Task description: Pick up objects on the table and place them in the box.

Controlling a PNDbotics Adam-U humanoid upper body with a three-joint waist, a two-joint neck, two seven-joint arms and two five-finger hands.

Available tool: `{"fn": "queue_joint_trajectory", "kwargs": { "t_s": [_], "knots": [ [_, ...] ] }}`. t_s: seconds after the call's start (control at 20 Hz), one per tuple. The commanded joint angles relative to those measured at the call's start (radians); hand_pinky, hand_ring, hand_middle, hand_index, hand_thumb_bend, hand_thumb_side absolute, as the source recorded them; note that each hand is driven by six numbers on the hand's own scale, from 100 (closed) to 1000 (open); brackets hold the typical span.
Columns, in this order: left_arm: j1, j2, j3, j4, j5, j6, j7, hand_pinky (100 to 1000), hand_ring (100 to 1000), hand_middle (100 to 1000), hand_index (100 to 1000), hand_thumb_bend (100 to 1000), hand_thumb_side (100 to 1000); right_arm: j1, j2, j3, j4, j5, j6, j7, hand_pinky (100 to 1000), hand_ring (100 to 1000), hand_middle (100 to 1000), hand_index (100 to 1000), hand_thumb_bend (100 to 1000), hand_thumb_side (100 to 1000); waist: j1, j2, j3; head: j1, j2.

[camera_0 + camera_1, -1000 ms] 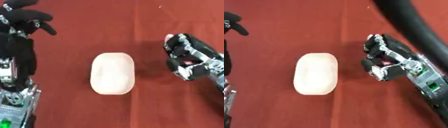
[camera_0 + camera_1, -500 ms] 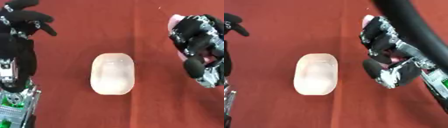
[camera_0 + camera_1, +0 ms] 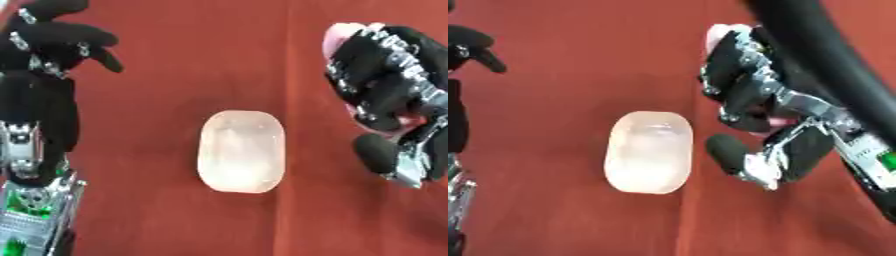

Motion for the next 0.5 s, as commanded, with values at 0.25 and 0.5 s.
{"fn": "queue_joint_trajectory", "kwargs": {
  "t_s": [0.25, 0.5],
  "knots": [
    [-0.043, -0.029, -0.009, -0.019, 0.013, -0.022, -0.021, 431, 617, 723, 697, 109, 815, -0.028, 0.031, 0.017, 0.097, 0.075, -0.035, -0.003, 100, 100, 100, 116, 100, 744, -0.033, -0.032, 0.050, 0.018, -0.040],
    [-0.054, -0.044, -0.015, -0.019, 0.017, -0.027, -0.027, 433, 617, 724, 698, 117, 813, -0.042, 0.057, 0.020, 0.169, 0.158, -0.051, 0.008, 100, 100, 100, 116, 100, 718, -0.056, -0.028, 0.079, 0.023, -0.043]
  ]
}}
